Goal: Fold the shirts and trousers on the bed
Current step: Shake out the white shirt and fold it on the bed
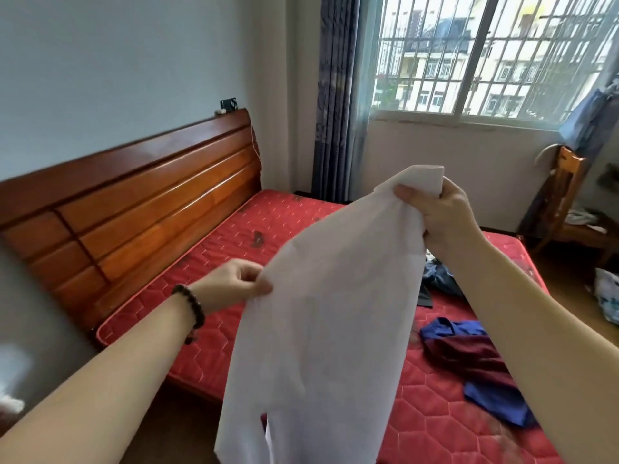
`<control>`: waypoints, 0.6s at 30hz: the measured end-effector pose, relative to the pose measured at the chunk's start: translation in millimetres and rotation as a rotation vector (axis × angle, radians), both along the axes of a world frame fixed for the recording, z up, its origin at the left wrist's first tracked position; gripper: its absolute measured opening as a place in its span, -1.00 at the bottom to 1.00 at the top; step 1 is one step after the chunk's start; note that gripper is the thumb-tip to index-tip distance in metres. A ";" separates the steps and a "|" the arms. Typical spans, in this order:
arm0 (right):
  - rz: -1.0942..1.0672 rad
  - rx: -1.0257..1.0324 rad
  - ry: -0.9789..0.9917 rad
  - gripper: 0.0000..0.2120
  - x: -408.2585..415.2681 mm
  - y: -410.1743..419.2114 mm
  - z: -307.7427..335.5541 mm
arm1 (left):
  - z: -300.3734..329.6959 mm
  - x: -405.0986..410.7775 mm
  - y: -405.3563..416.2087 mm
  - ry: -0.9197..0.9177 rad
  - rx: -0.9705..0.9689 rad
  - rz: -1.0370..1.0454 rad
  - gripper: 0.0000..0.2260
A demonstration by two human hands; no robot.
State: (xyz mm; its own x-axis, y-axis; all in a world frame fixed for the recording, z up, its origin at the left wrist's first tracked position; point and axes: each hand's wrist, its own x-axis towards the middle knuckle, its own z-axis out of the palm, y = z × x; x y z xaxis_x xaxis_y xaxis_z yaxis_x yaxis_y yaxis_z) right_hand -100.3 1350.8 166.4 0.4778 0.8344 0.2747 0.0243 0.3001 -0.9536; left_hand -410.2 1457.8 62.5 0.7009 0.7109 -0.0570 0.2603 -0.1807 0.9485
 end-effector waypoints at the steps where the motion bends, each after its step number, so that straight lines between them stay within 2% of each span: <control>1: -0.017 -0.045 -0.011 -0.88 5.3 6.7 -13.1 | -17.9 0.5 4.7 0.106 0.004 -0.004 -0.39; 2: -0.027 -0.097 -0.026 -0.88 10.9 13.5 -28.7 | -33.8 0.8 10.3 0.148 0.001 0.028 -0.38; 4: -0.043 -0.191 -0.019 -0.87 21.8 29.7 -63.8 | -59.9 1.9 27.4 0.117 -0.050 0.162 -0.44; 6: -0.073 -0.255 0.019 -0.87 31.8 48.7 -97.6 | -80.0 5.5 47.7 0.086 -0.092 0.295 -0.68; 8: -0.088 -0.297 0.059 -0.86 40.1 73.2 -128.6 | -104.0 11.5 72.3 0.119 -0.105 0.339 -0.88; 14: -0.110 -0.420 0.129 -0.87 53.3 180.5 -226.9 | -205.5 37.7 171.5 0.187 -0.142 0.454 -0.82; 18: -0.147 -0.519 0.097 -0.89 65.6 265.9 -297.3 | -274.8 56.7 251.0 0.285 -0.127 0.504 -0.83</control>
State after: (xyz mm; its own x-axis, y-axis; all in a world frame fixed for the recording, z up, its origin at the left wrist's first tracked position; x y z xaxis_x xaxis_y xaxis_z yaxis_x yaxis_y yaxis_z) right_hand -34.6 1616.7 -131.0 0.6027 0.7710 -0.2059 -0.0647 -0.2100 -0.9756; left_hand -353.5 1708.8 -212.3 0.2227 0.9276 -0.2999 0.5326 0.1419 0.8344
